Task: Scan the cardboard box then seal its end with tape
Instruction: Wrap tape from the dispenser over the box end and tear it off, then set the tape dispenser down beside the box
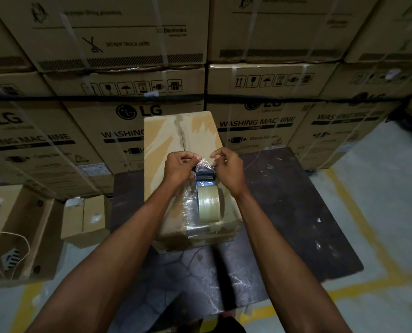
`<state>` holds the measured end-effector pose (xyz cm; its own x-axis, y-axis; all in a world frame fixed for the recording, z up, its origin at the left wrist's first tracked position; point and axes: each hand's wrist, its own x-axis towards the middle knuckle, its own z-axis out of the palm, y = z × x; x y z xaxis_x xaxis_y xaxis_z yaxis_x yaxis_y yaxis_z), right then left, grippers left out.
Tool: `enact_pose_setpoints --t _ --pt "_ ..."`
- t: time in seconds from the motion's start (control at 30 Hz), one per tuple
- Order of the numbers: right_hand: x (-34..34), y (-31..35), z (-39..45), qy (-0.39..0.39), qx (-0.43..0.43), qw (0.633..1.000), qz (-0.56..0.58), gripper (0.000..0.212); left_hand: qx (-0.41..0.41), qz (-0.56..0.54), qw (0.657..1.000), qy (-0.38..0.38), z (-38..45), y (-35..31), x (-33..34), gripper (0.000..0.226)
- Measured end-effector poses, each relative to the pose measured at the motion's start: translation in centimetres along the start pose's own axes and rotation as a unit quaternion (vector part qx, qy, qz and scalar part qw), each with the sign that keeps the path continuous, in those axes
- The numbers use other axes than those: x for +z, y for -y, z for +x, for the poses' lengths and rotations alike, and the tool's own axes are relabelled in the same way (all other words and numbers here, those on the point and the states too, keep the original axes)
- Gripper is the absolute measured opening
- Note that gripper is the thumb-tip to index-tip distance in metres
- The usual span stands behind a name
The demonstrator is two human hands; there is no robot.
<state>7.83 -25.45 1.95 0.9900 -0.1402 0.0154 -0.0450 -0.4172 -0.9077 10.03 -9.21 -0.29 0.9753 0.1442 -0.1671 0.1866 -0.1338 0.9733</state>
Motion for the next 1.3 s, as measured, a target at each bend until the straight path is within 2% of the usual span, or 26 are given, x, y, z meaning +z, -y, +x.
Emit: enact_pose_setpoints --t 0.2,0.33,0.43,0.57,0.77,0.93,1.03,1.13,1.23,1.3 --pt "0.3 -2.1 -5.3 -0.027 0.135 0.990 0.036 0.006 0.004 0.000 1.000 0.020 0.3 0.3 -0.2 0.009" --pt "0.7 -2.4 -7.0 -0.022 0.196 0.974 0.113 0.017 -0.001 -0.005 1.000 0.020 0.2 0.2 -0.2 0.009" --pt "1.1 -2.2 -7.9 -0.033 0.203 0.956 0.210 0.023 -0.004 -0.012 1.000 0.022 0.2 0.2 -0.2 0.008" --pt "1.3 -2.1 -8.8 -0.033 0.229 0.933 0.275 0.038 -0.017 -0.027 0.999 0.023 -0.1 0.4 -0.3 0.010" --pt "0.9 -2.6 -8.8 -0.036 0.207 0.933 0.292 0.050 0.004 -0.061 0.998 0.033 -1.0 -0.7 -0.1 0.021" --pt "-1.0 -2.7 -8.3 -0.084 0.181 0.927 0.317 0.051 0.062 -0.056 0.996 0.030 -1.9 -1.6 1.5 0.028" --pt "-3.7 -3.2 -7.4 -0.101 0.165 0.922 0.334 0.050 0.090 0.000 0.996 0.005 -3.1 -0.8 3.8 0.037" --pt "-6.8 -4.8 -6.2 -0.112 0.147 0.925 0.331 0.049 0.108 0.126 0.986 0.021 -4.8 1.1 6.1 0.053" --pt "-9.2 -7.4 -5.2 -0.111 0.151 0.932 0.309 0.046 0.118 0.315 0.941 0.034 -6.5 3.7 6.5 0.074" --pt "-10.1 -9.2 -4.8 -0.119 0.170 0.928 0.308 0.045 0.111 0.379 0.918 0.042 -7.3 5.1 6.3 0.079"
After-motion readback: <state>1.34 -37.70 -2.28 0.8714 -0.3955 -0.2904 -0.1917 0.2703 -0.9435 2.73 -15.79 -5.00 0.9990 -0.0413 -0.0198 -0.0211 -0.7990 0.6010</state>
